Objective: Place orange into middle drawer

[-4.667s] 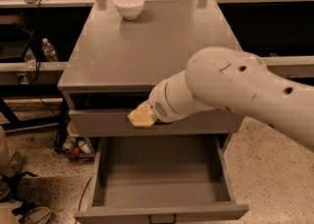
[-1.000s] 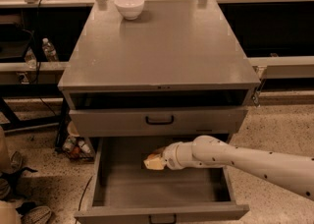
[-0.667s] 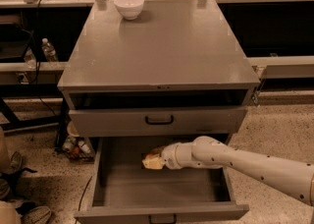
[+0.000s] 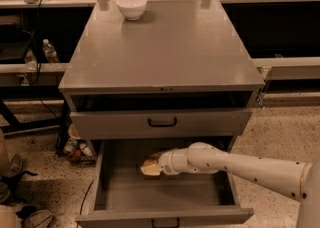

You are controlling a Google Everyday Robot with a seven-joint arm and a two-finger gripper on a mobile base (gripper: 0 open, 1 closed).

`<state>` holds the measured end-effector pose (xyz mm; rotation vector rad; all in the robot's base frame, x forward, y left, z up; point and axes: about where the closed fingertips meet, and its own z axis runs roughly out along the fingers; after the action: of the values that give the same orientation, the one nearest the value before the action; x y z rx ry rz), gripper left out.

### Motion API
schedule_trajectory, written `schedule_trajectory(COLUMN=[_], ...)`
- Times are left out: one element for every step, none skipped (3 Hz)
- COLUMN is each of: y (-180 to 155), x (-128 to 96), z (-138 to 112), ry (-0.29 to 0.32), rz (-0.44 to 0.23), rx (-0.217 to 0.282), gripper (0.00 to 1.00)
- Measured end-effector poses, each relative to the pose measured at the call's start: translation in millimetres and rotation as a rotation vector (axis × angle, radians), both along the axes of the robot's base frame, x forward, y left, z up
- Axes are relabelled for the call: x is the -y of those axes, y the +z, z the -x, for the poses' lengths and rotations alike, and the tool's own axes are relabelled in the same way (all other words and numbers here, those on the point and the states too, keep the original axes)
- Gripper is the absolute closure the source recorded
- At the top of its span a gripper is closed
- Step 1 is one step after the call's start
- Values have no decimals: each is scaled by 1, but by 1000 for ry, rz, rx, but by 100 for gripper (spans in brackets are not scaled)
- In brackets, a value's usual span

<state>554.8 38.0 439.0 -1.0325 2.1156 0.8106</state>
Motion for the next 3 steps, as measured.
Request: schedule_trajectory(y=[-14,-25,-25], x=[-5,-6,0], z=[-2,-3,2], ry=[-24,-54,-76], rz=[16,14,0], rx=[27,34,34], gripper=[100,85,60])
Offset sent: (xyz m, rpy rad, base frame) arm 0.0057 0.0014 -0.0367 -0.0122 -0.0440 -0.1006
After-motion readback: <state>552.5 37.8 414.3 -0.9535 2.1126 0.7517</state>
